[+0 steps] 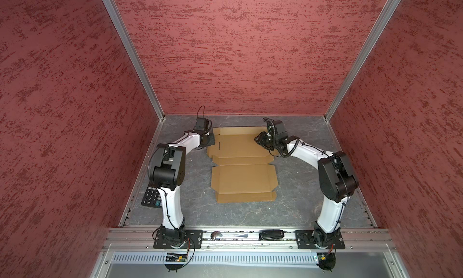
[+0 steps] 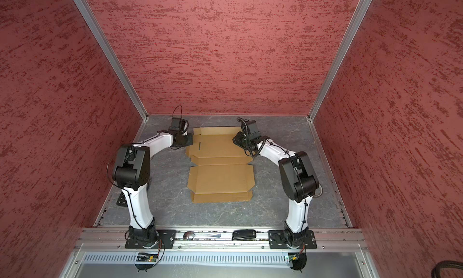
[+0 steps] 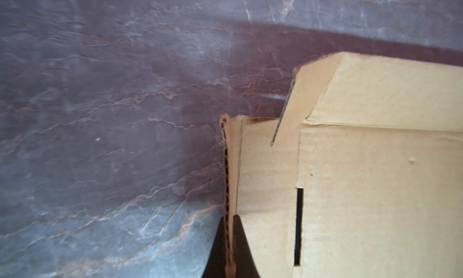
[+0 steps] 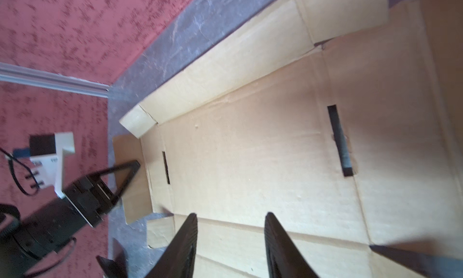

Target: Fold the paper box

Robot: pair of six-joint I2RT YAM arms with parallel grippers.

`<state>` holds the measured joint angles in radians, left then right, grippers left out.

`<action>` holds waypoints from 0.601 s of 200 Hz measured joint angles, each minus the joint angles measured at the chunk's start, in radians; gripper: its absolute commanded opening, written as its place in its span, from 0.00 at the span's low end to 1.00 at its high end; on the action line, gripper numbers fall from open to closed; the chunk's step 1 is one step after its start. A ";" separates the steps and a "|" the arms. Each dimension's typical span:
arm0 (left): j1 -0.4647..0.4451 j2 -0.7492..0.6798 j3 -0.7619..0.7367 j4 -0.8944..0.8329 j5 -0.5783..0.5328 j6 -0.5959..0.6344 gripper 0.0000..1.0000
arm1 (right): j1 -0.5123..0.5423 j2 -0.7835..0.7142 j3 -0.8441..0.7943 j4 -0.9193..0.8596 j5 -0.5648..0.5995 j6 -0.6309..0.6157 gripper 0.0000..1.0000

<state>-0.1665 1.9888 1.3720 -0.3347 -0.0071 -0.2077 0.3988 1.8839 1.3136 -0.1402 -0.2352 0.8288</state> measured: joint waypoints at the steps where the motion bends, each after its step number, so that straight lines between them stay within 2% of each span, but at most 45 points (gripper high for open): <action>1: 0.000 -0.002 -0.003 0.003 -0.001 -0.001 0.00 | 0.000 0.000 0.000 0.002 0.000 0.003 0.46; 41: -0.004 -0.090 -0.158 0.169 -0.041 -0.047 0.00 | 0.005 0.000 -0.012 0.077 0.030 0.125 0.49; 80: -0.024 -0.162 -0.319 0.351 -0.090 -0.092 0.00 | 0.013 0.000 -0.016 0.136 0.067 0.239 0.56; 120: -0.054 -0.223 -0.461 0.536 -0.150 -0.118 0.00 | 0.029 0.018 0.002 0.168 0.083 0.335 0.57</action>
<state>-0.2203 1.7657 0.9108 0.2008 -0.1574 -0.3256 0.4274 1.9018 1.3155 0.0280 -0.1520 1.1637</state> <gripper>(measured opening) 0.045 0.566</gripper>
